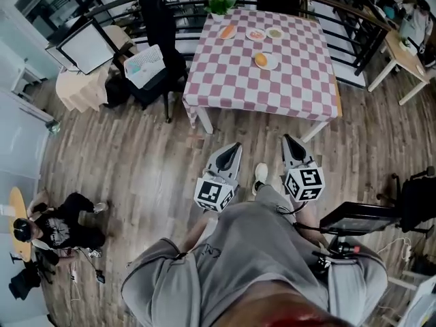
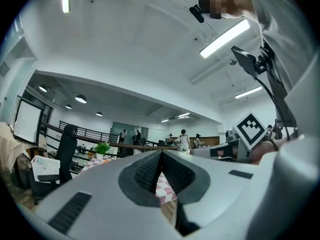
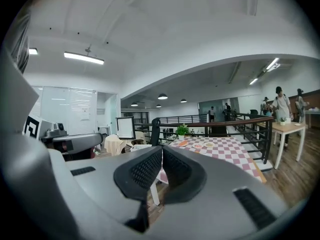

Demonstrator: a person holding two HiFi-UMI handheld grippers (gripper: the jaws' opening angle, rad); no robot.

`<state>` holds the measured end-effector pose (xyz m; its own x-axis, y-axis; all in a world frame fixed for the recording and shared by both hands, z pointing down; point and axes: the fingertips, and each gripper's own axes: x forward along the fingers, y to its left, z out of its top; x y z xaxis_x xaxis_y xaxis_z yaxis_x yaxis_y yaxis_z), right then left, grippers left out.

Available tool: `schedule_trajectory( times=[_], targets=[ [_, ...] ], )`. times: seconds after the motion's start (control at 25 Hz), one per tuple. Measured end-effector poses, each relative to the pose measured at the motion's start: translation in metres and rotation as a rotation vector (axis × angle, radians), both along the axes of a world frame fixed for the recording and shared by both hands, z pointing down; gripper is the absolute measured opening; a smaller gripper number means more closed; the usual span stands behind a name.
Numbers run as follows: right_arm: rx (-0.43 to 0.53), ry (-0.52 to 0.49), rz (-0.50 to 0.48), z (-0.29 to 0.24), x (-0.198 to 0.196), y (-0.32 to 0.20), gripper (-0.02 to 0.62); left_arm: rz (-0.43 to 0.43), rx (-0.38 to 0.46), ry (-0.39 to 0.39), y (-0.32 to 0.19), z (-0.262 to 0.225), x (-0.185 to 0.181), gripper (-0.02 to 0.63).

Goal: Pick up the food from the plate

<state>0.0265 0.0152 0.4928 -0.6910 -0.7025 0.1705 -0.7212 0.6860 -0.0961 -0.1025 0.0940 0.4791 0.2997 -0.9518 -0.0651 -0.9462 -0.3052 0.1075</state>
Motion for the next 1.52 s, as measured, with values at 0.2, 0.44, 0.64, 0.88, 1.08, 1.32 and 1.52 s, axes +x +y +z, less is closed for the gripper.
schedule_trajectory(
  times=[0.2, 0.44, 0.64, 0.88, 1.08, 1.32, 1.52],
  targets=[
    [-0.017, -0.014, -0.064, 0.001, -0.026, -0.075, 0.015, -0.011, -0.012, -0.013, -0.074, -0.002, -0.008, 0.009],
    [-0.003, -0.036, -0.12, -0.012, -0.044, -0.168, 0.015, -0.046, -0.037, 0.013, -0.163, -0.007, -0.019, 0.009],
    [-0.032, -0.046, -0.119, 0.004, -0.039, -0.241, 0.015, -0.025, -0.064, 0.026, -0.239, 0.0, -0.015, 0.009],
    [-0.052, -0.045, -0.129, 0.014, -0.032, -0.319, 0.015, -0.044, -0.083, 0.031, -0.319, 0.001, -0.014, 0.009],
    [-0.039, -0.056, -0.128, 0.003, -0.037, -0.361, 0.015, -0.069, -0.044, 0.017, -0.361, -0.023, -0.023, 0.009],
    [0.04, -0.081, -0.068, -0.027, -0.031, -0.382, 0.016, -0.046, 0.0, 0.003, -0.395, -0.041, -0.031, 0.009],
    [0.102, -0.064, -0.043, -0.044, -0.031, -0.388, 0.017, 0.011, 0.035, -0.004, -0.414, -0.051, -0.031, 0.009]
  ],
)
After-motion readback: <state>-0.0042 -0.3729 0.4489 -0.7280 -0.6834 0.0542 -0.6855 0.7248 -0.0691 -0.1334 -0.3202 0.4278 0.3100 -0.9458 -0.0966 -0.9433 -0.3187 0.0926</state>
